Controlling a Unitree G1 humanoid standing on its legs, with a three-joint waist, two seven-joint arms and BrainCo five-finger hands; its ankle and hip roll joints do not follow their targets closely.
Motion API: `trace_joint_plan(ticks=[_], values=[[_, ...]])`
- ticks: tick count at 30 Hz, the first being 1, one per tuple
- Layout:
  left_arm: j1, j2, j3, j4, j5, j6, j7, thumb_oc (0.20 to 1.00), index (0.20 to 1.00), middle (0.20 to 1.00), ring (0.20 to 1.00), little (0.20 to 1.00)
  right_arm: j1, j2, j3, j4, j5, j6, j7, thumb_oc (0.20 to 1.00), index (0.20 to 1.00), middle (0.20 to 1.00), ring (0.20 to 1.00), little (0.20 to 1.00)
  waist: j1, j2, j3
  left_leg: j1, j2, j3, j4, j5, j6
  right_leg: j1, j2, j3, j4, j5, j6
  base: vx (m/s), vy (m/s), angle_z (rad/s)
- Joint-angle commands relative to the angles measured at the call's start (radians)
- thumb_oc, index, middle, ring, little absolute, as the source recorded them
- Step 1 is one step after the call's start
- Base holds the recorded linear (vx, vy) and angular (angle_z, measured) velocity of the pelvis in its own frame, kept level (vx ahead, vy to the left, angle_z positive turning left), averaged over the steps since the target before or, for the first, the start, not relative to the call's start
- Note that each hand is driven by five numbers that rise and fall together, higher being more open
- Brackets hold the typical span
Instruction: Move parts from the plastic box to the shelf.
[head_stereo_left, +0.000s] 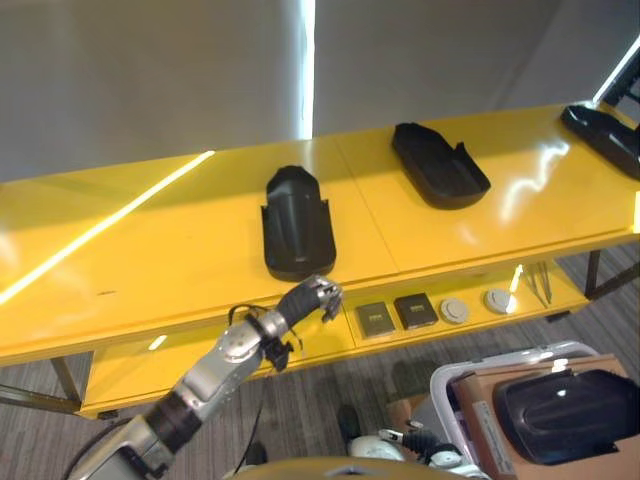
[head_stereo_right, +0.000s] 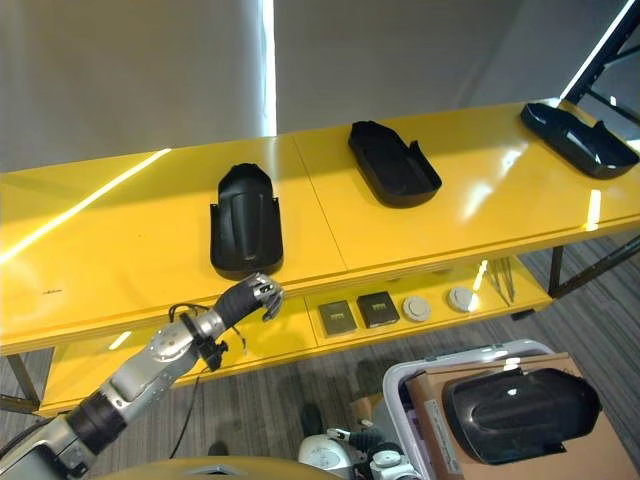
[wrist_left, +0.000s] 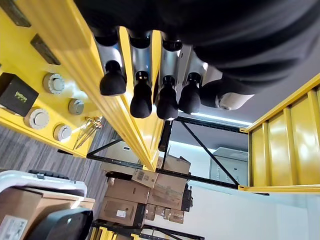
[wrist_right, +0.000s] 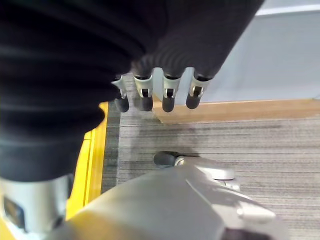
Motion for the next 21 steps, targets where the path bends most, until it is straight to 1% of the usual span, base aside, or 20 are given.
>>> trace_joint_plan(ticks=[1, 7, 9, 13, 15, 21], values=[[-0.101, 0.007, 0.06, -0.006, 0.091, -0.093, 0.072, 0.2, 0.2, 0.2, 0.2, 0.2, -0.027, 0.038, 0.034, 0.003, 0.029, -0.012, -0.022, 1.0, 1.0, 1.0, 1.0, 1.0, -0.002, -0.019, 0.062, -0.022, 0.042, -0.007, -0.002, -0.034, -0.016, 0.061, -0.073, -0.009, 0.01, -0.108, 0.077, -0.02, -0.003, -0.08], [-0.135, 0.004, 0.098, 0.038, 0.147, -0.11, 0.129, 0.2, 0.2, 0.2, 0.2, 0.2, -0.022, 0.033, 0.02, 0.0, 0.044, -0.019, -0.032, 1.0, 1.0, 1.0, 1.0, 1.0, -0.007, -0.015, 0.075, -0.04, 0.036, 0.001, -0.002, -0.029, -0.016, 0.039, -0.08, 0.0, 0.005, -0.097, 0.081, 0.0, 0.007, -0.04], [-0.162, 0.012, 0.108, 0.059, 0.171, -0.114, 0.149, 0.2, 0.2, 0.2, 0.2, 0.2, -0.032, 0.026, 0.023, -0.001, 0.036, -0.017, -0.035, 1.0, 1.0, 1.0, 1.0, 1.0, -0.008, -0.011, 0.093, -0.061, 0.032, 0.004, -0.002, -0.022, -0.015, 0.019, -0.083, 0.0, 0.003, -0.087, 0.085, -0.04, 0.01, -0.04], [-0.185, 0.016, 0.122, 0.08, 0.172, -0.122, 0.172, 0.2, 0.2, 0.2, 0.2, 0.2, -0.047, 0.021, 0.032, 0.0, 0.028, -0.017, -0.036, 1.0, 1.0, 1.0, 1.0, 1.0, -0.009, -0.01, 0.109, -0.091, 0.029, 0.012, -0.002, -0.013, -0.014, -0.02, -0.085, 0.011, 0.002, -0.072, 0.089, -0.06, 0.01, -0.07], [-0.21, 0.028, 0.146, 0.089, 0.185, -0.134, 0.2, 0.2, 0.2, 0.2, 0.2, 0.2, -0.057, 0.019, 0.039, -0.007, 0.022, -0.02, -0.039, 1.0, 1.0, 1.0, 1.0, 1.0, -0.01, -0.008, 0.122, -0.122, 0.025, 0.021, -0.002, -0.004, -0.015, -0.058, -0.087, 0.018, 0.002, -0.058, 0.093, -0.04, 0.019, -0.14], [-0.267, 0.03, 0.175, 0.071, 0.202, -0.152, 0.242, 0.2, 0.2, 0.2, 0.2, 0.2, -0.058, 0.016, 0.037, -0.004, 0.025, -0.025, -0.043, 1.0, 1.0, 1.0, 1.0, 1.0, -0.013, -0.006, 0.133, -0.154, 0.024, 0.019, -0.002, 0.008, -0.016, -0.091, -0.087, 0.026, 0.002, -0.049, 0.096, 0.0, -0.006, -0.06]])
